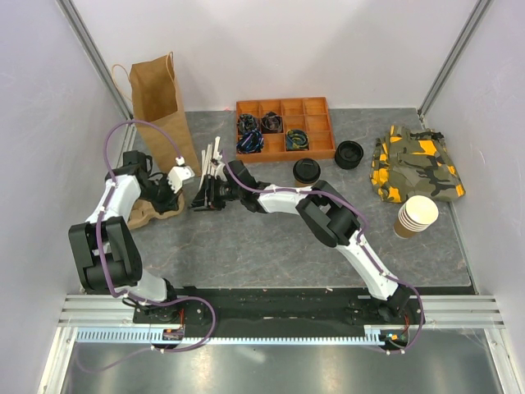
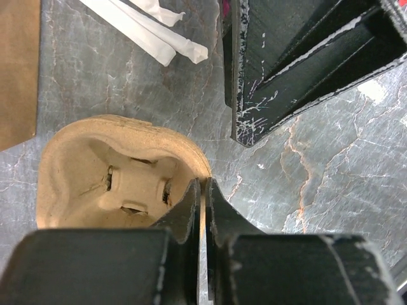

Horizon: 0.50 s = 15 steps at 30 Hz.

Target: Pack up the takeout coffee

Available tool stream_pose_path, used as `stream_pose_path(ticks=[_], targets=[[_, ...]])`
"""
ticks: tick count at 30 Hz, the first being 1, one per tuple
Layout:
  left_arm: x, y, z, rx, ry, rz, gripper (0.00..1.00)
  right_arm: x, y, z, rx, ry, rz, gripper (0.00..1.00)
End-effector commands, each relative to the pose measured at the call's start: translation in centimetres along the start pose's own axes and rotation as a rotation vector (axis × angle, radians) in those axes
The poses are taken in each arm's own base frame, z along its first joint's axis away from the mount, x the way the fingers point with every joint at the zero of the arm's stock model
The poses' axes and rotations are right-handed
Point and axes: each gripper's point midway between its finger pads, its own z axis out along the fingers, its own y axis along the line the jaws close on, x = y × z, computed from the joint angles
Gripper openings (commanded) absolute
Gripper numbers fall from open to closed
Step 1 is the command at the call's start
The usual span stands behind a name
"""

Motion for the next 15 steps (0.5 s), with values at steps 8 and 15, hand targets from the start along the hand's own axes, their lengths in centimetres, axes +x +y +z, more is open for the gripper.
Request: stream_pose_path(ticks=[8, 15], targets=[[-2.8, -0.3, -2.4, -0.017, -0.072, -0.041, 0.02, -0.9, 1.4, 0.8, -0.049, -0.033, -0.027, 0.47], [-3.2, -1.0, -2.9, -0.010, -0.084, -0.058, 0.02, -1.0, 1.5, 1.1, -0.051, -0.040, -0.030, 0.54]])
